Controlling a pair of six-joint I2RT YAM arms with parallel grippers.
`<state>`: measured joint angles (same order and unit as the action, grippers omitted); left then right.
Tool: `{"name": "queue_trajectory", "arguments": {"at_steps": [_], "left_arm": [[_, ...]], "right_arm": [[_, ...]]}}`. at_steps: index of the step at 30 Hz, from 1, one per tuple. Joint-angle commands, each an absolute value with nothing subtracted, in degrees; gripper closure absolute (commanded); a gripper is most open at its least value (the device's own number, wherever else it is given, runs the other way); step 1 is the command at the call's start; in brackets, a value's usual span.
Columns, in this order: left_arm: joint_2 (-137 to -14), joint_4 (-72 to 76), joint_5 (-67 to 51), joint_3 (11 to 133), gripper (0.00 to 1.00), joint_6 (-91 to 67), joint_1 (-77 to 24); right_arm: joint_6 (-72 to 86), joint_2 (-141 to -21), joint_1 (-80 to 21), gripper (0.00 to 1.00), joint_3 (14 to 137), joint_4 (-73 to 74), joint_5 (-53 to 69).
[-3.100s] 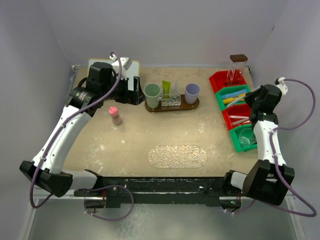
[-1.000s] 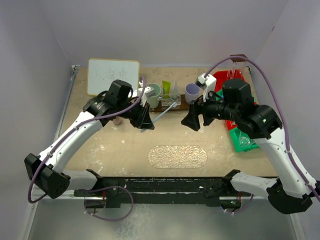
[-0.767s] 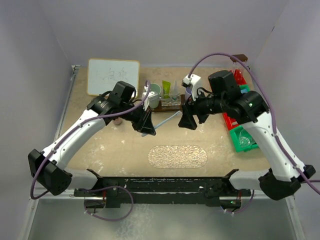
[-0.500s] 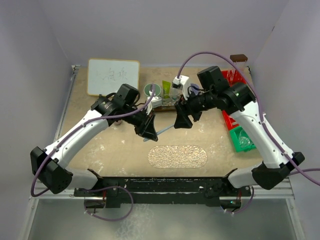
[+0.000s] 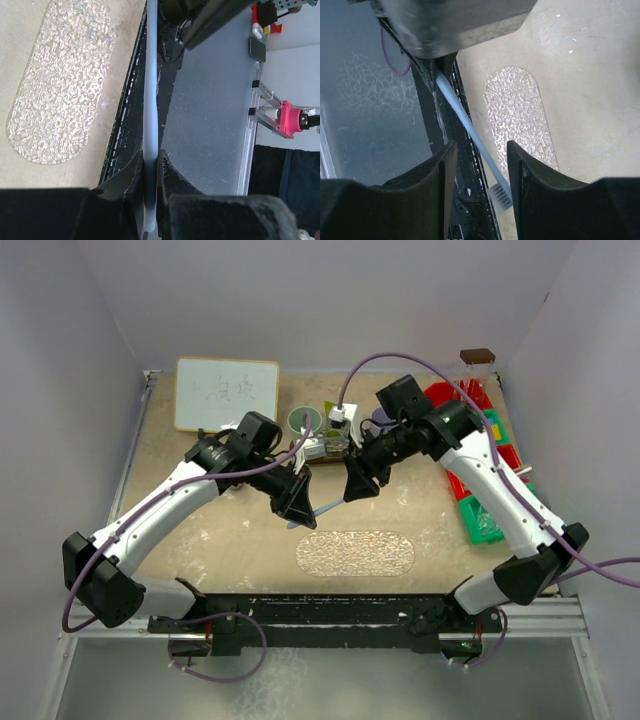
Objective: Prepare toiletry sets of a toothbrush and toothpaste on the tray
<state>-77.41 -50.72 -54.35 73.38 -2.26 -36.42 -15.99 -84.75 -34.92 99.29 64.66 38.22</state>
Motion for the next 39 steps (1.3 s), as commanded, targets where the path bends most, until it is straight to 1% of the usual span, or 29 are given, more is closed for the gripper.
{"name": "queue_trajectory", "arguments": {"at_steps": [1,5,8,11,15,19,21,24,28,29,31,33,34,36,39], "left_arm": [[-75.8,-49.4,-57.0,73.4,0.97,-0.7,-36.8],[-75.8,-49.4,-57.2,73.3,0.97,-0.6,-36.8],[-75.8,-49.1,-57.1,73.1,0.97,-0.5,-36.9],[-75.9,-49.0,-57.2,73.0,0.97,-0.5,-36.9],[-75.9,-48.8,-57.3,73.0,0.97,-0.4,-36.8],[-76.0,-49.0,-57.3,73.0,0.97,-0.4,-36.9],[-76.0,-49.0,-57.3,73.1,0.97,-0.4,-36.9],[-75.9,-49.1,-57.3,73.2,0.97,-0.4,-36.9],[-75.9,-49.1,-57.5,73.2,0.97,-0.4,-36.9],[-76.0,-49.1,-57.5,73.3,0.97,-0.4,-36.8],[-75.9,-49.4,-57.2,73.3,0.97,-0.4,-36.9],[-75.8,-49.5,-56.2,73.5,0.97,-0.5,-36.8],[-75.8,-49.6,-55.4,73.7,0.92,-0.9,-36.8],[-75.5,-49.7,-52.5,74.3,0.79,-2.0,-36.7],[-74.1,-47.6,-47.6,74.4,0.47,-5.4,-35.8]], "right_arm": [[-23.1,-84.0,-34.8,0.56,96.8,63.3,43.5],[-27.1,-84.7,-34.8,0.61,96.3,65.7,44.0],[-30.7,-85.2,-34.8,0.63,96.0,68.8,44.3],[-31.7,-84.9,-34.9,0.67,95.2,68.3,44.6],[-34.0,-85.2,-34.9,0.67,95.2,69.1,44.2],[-35.6,-85.7,-34.8,0.74,95.4,69.7,44.8],[-37.2,-85.8,-34.8,0.73,95.4,70.0,44.7],[-37.6,-85.9,-34.9,0.67,95.1,69.9,44.1],[-38.4,-86.0,-34.9,0.69,95.3,70.0,44.5],[-38.7,-85.9,-34.9,0.74,95.4,69.9,44.6],[-39.0,-85.5,-34.9,0.89,95.3,69.7,44.4],[-38.9,-84.4,-34.9,0.98,94.5,69.7,45.1],[-37.8,-83.6,-34.9,1.00,93.5,69.3,45.9],[-35.2,-81.3,-34.8,1.00,91.0,67.1,45.7],[-29.7,-76.4,-34.4,1.00,85.2,63.4,44.8]]}}
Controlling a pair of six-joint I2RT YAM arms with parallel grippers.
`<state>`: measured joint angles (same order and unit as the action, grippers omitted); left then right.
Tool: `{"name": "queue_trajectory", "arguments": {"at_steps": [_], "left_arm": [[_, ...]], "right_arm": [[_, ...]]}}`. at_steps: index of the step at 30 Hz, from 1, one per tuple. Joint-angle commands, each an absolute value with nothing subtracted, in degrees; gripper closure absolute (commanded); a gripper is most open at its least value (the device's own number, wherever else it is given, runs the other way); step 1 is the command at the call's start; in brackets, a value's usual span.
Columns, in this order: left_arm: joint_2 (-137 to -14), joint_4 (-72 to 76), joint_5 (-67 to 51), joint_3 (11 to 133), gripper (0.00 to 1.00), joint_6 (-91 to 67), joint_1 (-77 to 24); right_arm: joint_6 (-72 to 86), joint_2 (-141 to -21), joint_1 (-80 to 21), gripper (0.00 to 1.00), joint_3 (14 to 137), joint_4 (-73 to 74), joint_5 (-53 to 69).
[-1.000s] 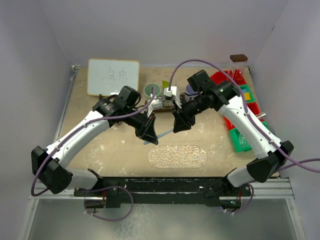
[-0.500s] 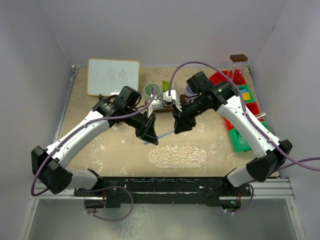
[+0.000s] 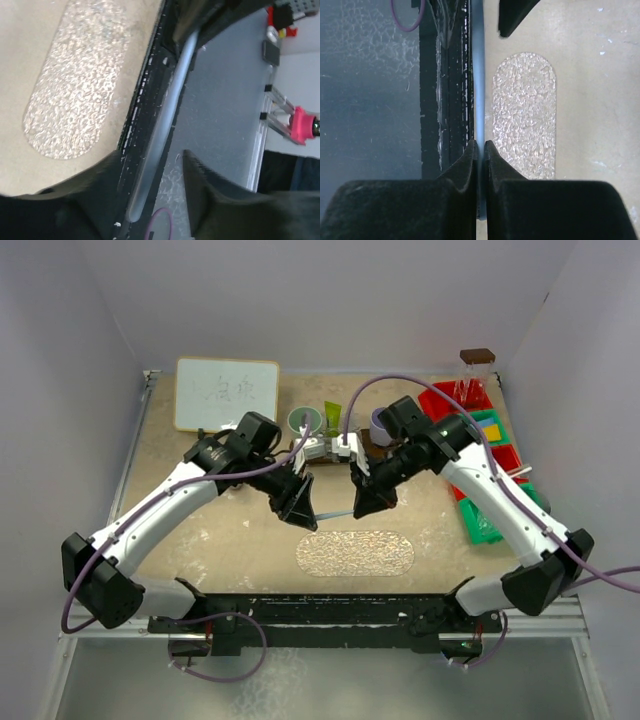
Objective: Prepare toiletry sets of a toothbrush and toothpaste on the tray
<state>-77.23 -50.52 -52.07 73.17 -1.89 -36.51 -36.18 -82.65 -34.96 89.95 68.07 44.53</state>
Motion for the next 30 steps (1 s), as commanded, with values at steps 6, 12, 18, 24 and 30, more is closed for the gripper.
{"name": "queue_trajectory", "arguments": {"at_steps": [6,12,18,24,30], "left_arm": [[-67.7,-38.9,-43.4,74.0,0.27,-13.0,-26.2],[-66.6,-40.7,-27.6,79.3,0.23,-15.8,-24.0],[-67.2,-42.2,-18.2,84.4,0.02,-19.1,-24.0],[-68.0,-41.2,-19.0,84.8,0.07,-20.8,-24.1],[-67.7,-39.8,-19.7,84.1,0.06,-21.3,-24.1]], "right_arm": [[-11.1,-65.8,-32.2,1.00,73.5,55.1,37.1],[8.6,-56.6,-31.5,1.00,65.1,45.9,19.4],[28.4,-65.4,-30.6,1.00,73.0,49.5,0.8],[20.7,-82.1,-27.4,1.00,90.8,60.5,2.9],[15.4,-89.8,-26.0,1.00,99.0,63.5,3.6]]}}
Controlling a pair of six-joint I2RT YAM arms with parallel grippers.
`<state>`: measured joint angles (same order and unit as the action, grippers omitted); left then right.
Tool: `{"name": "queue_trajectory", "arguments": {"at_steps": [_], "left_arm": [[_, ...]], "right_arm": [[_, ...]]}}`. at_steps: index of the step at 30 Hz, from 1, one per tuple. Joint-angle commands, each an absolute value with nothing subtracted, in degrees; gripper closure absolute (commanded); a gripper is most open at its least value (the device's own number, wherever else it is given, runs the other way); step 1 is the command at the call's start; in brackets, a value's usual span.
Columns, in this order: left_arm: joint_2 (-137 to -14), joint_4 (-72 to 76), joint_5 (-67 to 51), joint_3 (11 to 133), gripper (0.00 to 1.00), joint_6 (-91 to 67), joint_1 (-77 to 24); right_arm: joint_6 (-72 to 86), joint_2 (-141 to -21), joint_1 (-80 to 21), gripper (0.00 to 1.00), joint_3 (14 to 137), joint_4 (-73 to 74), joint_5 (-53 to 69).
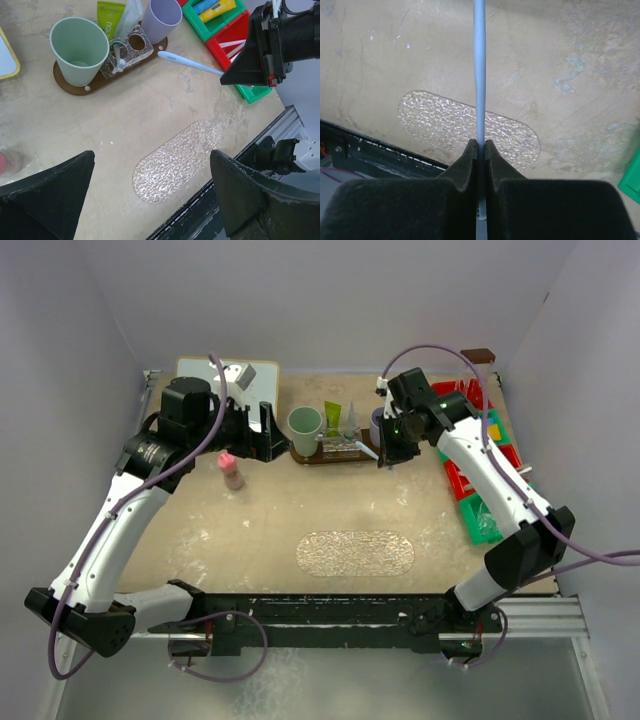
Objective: Prepare toiletry sets of a toothbrush and toothpaste on the tray
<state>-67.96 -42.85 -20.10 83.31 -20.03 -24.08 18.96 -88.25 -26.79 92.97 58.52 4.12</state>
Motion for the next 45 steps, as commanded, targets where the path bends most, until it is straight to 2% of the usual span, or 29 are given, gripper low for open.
{"name": "queue_trajectory", "arguments": {"at_steps": [1,13,45], "left_arm": [[-67.7,-39.6,-19.7,84.0,0.07,-21.4,-24.1],[-70.1,-38.2,-20.4,84.2,0.07,-21.7,-24.1],[-72.1,-41.5,-18.0,86.7,0.07,-18.2,-24.0]], "right_arm": [[14.9,-91.0,-26.0,1.00,100.1,63.8,3.9],[13.5,-101.5,-24.4,1.00,109.8,64.9,4.8],[12.3,-115.1,-21.6,1.00,119.1,63.7,9.8]]}}
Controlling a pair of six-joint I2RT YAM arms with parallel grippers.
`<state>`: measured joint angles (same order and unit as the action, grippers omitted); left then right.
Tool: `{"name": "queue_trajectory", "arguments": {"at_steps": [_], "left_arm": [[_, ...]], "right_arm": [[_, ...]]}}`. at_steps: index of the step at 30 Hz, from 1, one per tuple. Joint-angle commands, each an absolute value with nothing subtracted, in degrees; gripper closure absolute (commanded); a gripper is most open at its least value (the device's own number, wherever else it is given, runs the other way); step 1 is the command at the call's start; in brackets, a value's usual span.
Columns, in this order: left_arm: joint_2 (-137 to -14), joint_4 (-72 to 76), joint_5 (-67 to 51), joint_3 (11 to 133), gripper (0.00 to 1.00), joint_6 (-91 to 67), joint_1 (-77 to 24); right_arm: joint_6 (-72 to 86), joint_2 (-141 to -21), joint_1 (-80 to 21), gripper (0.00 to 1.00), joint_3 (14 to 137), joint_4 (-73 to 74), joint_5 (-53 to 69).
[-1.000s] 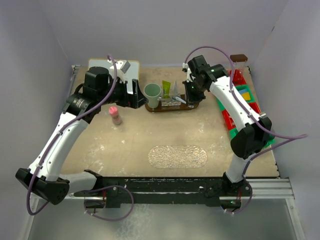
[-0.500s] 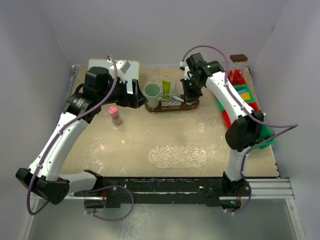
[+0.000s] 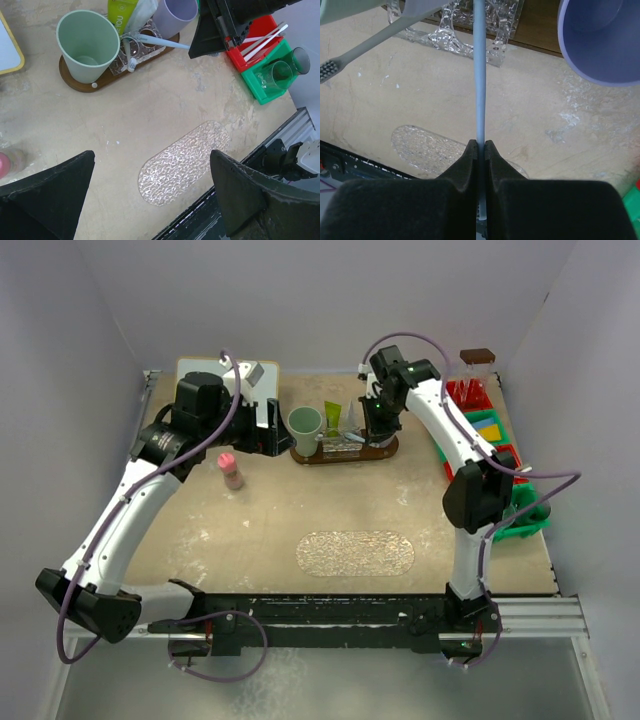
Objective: Prepare toiletry sets of a toothbrush and toothpaste on the tray
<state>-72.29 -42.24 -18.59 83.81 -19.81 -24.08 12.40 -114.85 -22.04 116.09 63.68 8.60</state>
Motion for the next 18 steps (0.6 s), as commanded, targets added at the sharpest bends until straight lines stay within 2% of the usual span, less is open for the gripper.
{"name": "queue_trajectory", "arguments": {"at_steps": [1,18], "left_arm": [[-72.2,-41.5,-17.9,86.8,0.07,-18.1,-24.0],[-72.2,-42.2,-17.3,87.2,0.07,-18.5,-24.1]], "right_arm": [[12.4,-115.3,-21.6,1.00,119.4,63.7,9.6],[13.6,-118.6,-21.3,1.00,120.7,61.9,10.0]]}}
